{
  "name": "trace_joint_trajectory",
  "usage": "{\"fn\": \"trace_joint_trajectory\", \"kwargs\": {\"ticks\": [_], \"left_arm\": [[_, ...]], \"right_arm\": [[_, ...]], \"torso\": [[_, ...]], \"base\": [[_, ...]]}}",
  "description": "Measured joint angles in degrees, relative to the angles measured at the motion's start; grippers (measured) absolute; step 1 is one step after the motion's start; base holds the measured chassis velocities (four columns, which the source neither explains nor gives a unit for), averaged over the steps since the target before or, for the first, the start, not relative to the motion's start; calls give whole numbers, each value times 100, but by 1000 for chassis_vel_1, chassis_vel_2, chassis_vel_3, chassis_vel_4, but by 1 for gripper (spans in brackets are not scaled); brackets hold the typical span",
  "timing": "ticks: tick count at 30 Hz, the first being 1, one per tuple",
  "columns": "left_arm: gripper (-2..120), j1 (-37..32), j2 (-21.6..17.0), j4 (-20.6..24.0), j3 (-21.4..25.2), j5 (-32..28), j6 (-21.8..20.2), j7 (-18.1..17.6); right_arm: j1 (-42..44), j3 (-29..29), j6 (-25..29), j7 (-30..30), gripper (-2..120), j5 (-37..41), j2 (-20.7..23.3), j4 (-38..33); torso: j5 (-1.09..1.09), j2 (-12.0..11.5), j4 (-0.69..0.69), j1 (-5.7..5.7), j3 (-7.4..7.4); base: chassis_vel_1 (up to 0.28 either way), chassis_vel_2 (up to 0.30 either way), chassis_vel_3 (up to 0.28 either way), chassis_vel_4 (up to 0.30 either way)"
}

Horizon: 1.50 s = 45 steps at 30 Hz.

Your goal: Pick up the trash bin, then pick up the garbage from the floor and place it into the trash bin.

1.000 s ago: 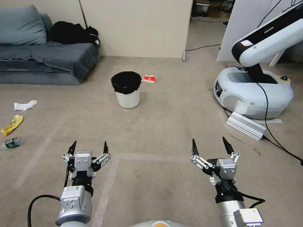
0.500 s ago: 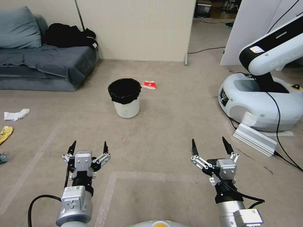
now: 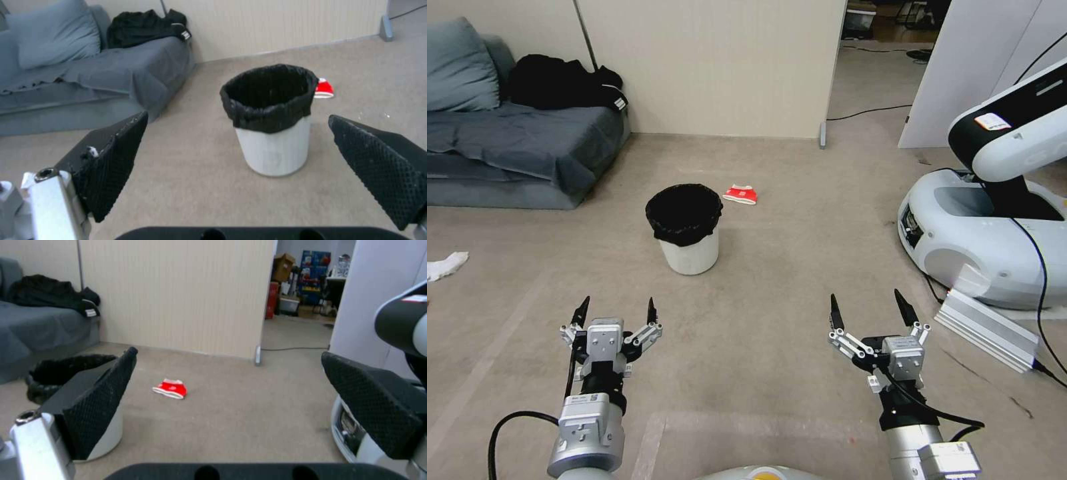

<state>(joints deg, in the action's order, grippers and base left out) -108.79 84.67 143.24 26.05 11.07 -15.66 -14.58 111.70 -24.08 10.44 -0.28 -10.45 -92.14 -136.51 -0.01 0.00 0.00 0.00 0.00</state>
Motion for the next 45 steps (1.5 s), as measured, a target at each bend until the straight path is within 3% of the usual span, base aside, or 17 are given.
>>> {"fn": "trace_joint_trajectory", "kwargs": {"ticks": [35, 45], "left_arm": [[99, 2, -22, -1, -44, 71, 0, 4], [99, -10, -30, -1, -43, 64, 7, -27]], "right_arm": [[32, -28, 43, -35, 100, -68, 0, -31], [40, -30, 293, -106, 100, -63, 1, -36]], "torso": [[0, 0, 0, 0, 0], [1, 0, 0, 1, 1]], "base": [[-216, 217, 219, -213], [-148, 139, 146, -154]]}}
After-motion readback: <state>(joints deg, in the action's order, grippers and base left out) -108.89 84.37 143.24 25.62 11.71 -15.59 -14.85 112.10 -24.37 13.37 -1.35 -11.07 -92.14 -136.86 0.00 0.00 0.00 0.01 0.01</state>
